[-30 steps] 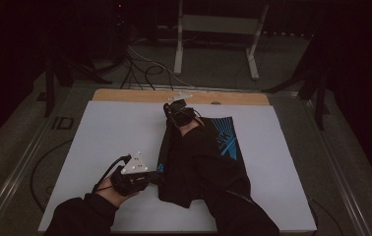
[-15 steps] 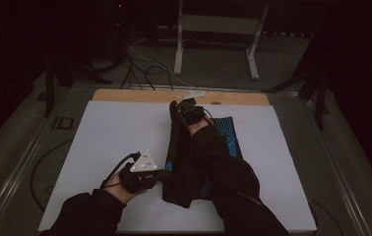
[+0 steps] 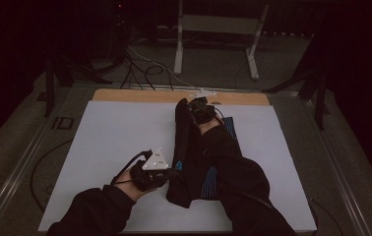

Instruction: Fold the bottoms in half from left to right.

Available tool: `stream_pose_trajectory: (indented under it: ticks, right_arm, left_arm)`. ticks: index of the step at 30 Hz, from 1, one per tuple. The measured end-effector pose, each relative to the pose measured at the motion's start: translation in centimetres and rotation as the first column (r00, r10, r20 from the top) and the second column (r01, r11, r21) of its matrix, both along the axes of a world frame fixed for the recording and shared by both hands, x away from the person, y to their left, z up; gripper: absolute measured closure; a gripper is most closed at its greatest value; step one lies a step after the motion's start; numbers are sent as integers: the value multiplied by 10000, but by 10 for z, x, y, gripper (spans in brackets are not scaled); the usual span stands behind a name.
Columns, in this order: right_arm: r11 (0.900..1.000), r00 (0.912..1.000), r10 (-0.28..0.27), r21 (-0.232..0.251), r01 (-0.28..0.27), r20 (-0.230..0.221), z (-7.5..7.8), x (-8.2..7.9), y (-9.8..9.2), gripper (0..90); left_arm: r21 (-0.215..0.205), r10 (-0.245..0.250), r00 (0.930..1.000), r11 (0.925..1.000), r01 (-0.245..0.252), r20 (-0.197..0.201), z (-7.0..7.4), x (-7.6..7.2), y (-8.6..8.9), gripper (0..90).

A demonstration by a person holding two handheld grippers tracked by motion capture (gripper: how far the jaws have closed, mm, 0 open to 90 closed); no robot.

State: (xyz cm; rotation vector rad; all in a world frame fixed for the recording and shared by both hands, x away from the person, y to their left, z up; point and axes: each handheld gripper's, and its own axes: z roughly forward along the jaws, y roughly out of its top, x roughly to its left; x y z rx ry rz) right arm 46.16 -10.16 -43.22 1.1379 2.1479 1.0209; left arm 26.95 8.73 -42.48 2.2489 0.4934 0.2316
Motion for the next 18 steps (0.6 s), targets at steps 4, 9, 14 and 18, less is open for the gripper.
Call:
stream_pose_trajectory:
  ticks: [4, 9, 14, 18]
  right_arm:
    - [9999, 9999, -109, 45, 109, 40, 2, -1, -9, 892]
    - [9997, 9997, -253, 27, 253, 56, 3, -3, -21, 892]
    - [9990, 9990, -441, 65, 440, 56, 4, -4, -34, 892]
    - [9984, 9983, -570, 45, 569, 86, 5, -5, -44, 892]
  left_arm:
    - [-12, -148, 9999, 9999, 148, 35, 2, 2, -6, 860]
    - [-6, -278, 9996, 9996, 278, 56, 2, 3, -15, 860]
    - [11, -398, 9992, 9992, 397, 104, 2, 5, -23, 859]
    - [65, -542, 9984, 9985, 541, 140, 1, 6, -32, 860]
